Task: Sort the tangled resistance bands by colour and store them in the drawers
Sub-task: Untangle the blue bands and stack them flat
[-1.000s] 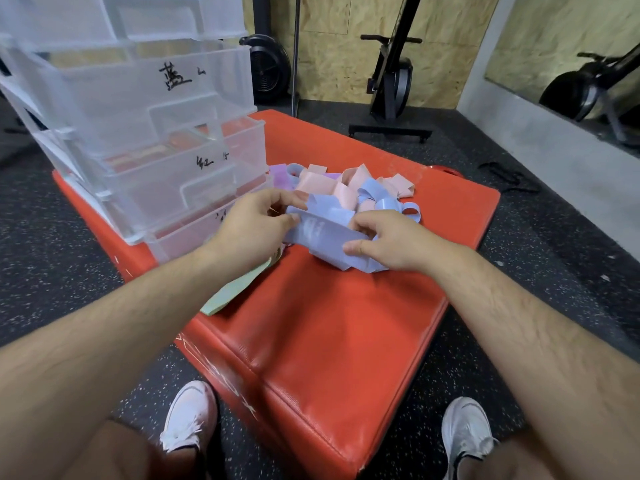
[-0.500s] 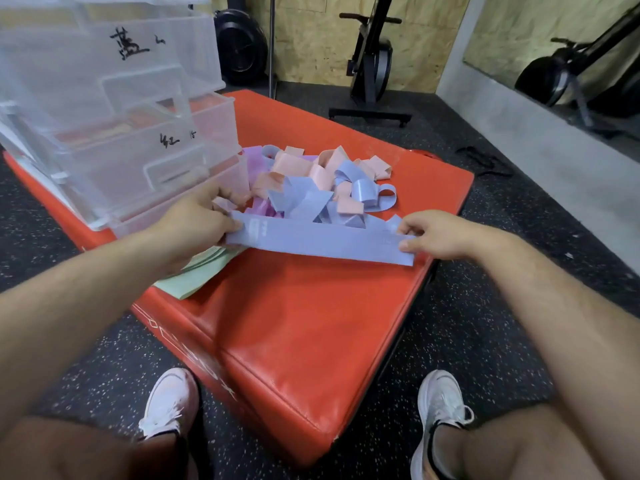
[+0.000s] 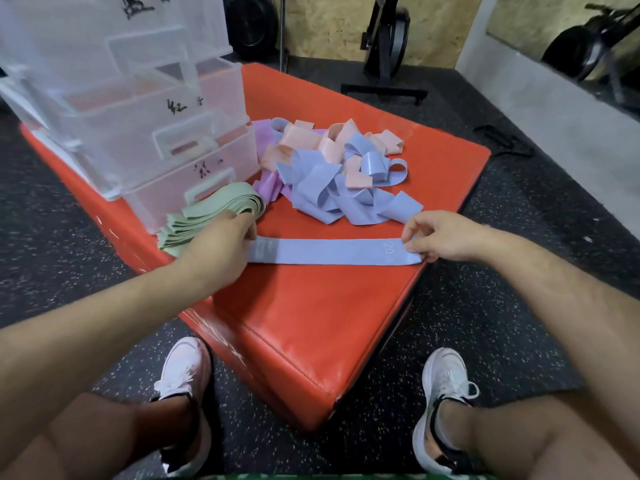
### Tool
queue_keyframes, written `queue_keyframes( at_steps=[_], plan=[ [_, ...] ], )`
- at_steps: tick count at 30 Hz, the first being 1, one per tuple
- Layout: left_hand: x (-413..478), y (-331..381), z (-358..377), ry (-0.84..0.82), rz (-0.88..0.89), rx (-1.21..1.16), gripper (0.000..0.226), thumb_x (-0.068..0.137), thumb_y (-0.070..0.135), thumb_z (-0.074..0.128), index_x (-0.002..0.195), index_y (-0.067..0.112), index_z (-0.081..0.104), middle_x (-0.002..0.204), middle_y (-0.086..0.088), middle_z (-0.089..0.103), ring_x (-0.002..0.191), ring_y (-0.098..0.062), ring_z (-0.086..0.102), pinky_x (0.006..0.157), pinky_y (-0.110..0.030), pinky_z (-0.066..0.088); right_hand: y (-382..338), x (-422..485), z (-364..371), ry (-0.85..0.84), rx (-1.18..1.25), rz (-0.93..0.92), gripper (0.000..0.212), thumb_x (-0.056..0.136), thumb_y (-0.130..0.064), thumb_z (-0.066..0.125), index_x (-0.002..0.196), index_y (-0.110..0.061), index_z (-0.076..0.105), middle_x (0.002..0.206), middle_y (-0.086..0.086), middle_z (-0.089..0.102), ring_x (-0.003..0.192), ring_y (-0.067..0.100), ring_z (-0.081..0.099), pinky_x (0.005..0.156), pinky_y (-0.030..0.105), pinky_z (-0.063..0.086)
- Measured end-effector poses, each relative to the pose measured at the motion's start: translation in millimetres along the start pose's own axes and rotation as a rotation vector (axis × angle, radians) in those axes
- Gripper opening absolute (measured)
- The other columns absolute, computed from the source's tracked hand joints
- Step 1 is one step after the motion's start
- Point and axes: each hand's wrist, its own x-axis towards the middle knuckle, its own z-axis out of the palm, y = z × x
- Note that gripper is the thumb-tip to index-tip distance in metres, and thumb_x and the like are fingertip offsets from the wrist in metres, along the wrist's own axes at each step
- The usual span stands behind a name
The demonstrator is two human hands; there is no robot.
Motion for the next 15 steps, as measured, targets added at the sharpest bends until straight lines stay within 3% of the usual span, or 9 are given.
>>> queue_keyframes(
  at_steps=[3, 6, 11, 15],
  plan=[
    [-0.8, -1.3, 6.2, -0.018, 0.032, 0.051, 0.015, 0.088, 0.001, 0.056, 0.099, 0.008, 0.063, 0.099, -0.015, 0.054, 0.087, -0.036, 0.057, 0.079, -0.046, 0.049, -0.1, -3.1, 4.1, 0.021, -0.078, -0.016, 0.011, 0.088, -0.010, 0.070, 0.088, -0.020, 0.070, 0.065, -0.004, 0.062, 0.057, 0.014, 0.059, 0.066, 0.037, 0.053],
    [-1.9, 0.0, 9.2, -0.039, 0.058, 0.132, 0.016, 0.086, -0.001, 0.057, 0.097, 0.007, 0.066, 0.101, -0.014, 0.052, 0.088, -0.037, 0.055, 0.078, -0.048, 0.050, -2.7, -8.7, 4.3, 0.038, -0.181, -0.039, 0.009, 0.086, -0.016, 0.071, 0.087, -0.025, 0.071, 0.072, -0.006, 0.063, 0.063, 0.012, 0.057, 0.065, 0.030, 0.048],
    [0.5, 1.1, 10.1, -0.017, 0.136, 0.271, 0.024, 0.073, -0.011, 0.062, 0.089, 0.006, 0.067, 0.099, -0.013, 0.051, 0.085, -0.036, 0.052, 0.073, -0.047, 0.050, -2.4, -13.2, 10.5, 0.111, -0.340, -0.082, 0.010, 0.086, -0.022, 0.070, 0.089, -0.032, 0.070, 0.095, -0.008, 0.051, 0.081, 0.010, 0.058, 0.077, 0.031, 0.050],
    [7.4, 7.0, 7.4, -0.105, 0.114, 0.235, 0.021, 0.080, -0.003, 0.055, 0.091, 0.012, 0.062, 0.096, -0.007, 0.056, 0.086, -0.033, 0.057, 0.071, -0.041, 0.048, -7.9, -13.0, 13.5, 0.100, -0.452, -0.100, 0.009, 0.090, -0.022, 0.063, 0.093, -0.029, 0.068, 0.093, -0.009, 0.054, 0.082, 0.014, 0.057, 0.075, 0.034, 0.050]
  ],
)
